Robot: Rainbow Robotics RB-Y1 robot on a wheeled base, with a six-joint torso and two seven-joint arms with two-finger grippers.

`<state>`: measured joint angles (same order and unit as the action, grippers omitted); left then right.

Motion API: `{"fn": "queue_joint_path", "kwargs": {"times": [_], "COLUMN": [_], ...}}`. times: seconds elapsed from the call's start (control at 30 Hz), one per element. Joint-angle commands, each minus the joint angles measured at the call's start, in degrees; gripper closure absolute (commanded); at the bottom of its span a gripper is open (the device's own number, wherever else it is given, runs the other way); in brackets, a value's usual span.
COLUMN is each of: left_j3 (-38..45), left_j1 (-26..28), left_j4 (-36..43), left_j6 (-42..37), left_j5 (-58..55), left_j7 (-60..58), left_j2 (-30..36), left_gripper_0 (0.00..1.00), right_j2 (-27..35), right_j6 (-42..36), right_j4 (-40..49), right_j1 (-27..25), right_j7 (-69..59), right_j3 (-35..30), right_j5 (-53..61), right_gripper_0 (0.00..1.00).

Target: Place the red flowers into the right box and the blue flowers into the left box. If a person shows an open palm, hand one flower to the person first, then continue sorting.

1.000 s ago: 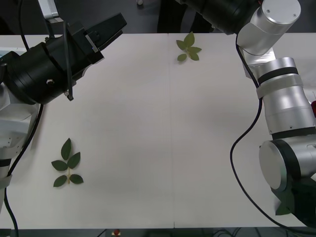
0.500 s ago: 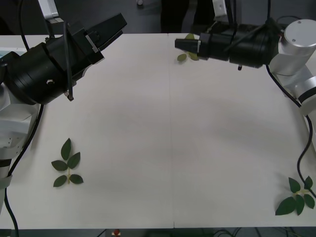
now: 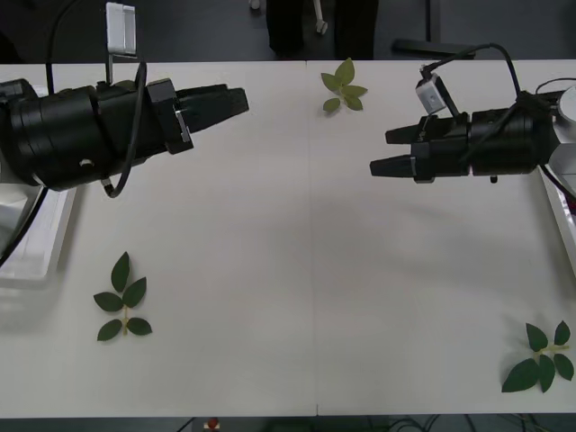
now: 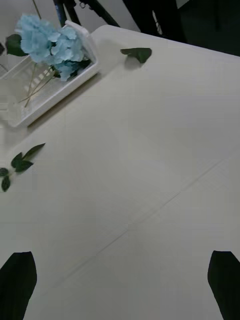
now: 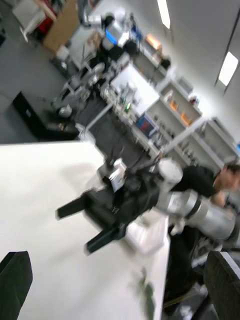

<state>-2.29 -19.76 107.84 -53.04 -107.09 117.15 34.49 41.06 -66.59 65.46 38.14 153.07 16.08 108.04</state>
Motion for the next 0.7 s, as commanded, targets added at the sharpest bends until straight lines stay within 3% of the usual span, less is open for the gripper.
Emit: {"fn": "queue_joint_path", "kwargs": {"times": [0.03,0.23,0.4,0.7], "left_j3": [1.1,4.3,8.4,9.6], "left_j1": [-4.6,-9.1,-13.8,-13.5], "left_j4": [2.3,0.4,-4.2,-5.6], "left_j6": [-4.6,-15.6,-26.9,-30.7], "left_j5": [2.9,9.6,14.8,21.5], "left_j7": [1.6,2.2,6.6,22.1], "left_j2": [4.5,5.0,2.1,-2.0], "left_gripper_0": [0.0,0.0,0.0,0.0], "right_j2": [2.8,4.2,4.6,5.5], "right_j6": [-6.6,-15.1,-17.3,-18.0], "right_j4": [1.9,2.8,2.8,2.8], "right_j1": [1.6,1.6,1.6,1.3], "right_j7": [1.9,1.9,1.9,1.9], "right_j3": [-5.6,-10.2,-10.7,-10.7], "right_j5": [0.1,0.1,3.4,7.7], "right_gripper_0": [0.0,0.0,0.0,0.0]}}
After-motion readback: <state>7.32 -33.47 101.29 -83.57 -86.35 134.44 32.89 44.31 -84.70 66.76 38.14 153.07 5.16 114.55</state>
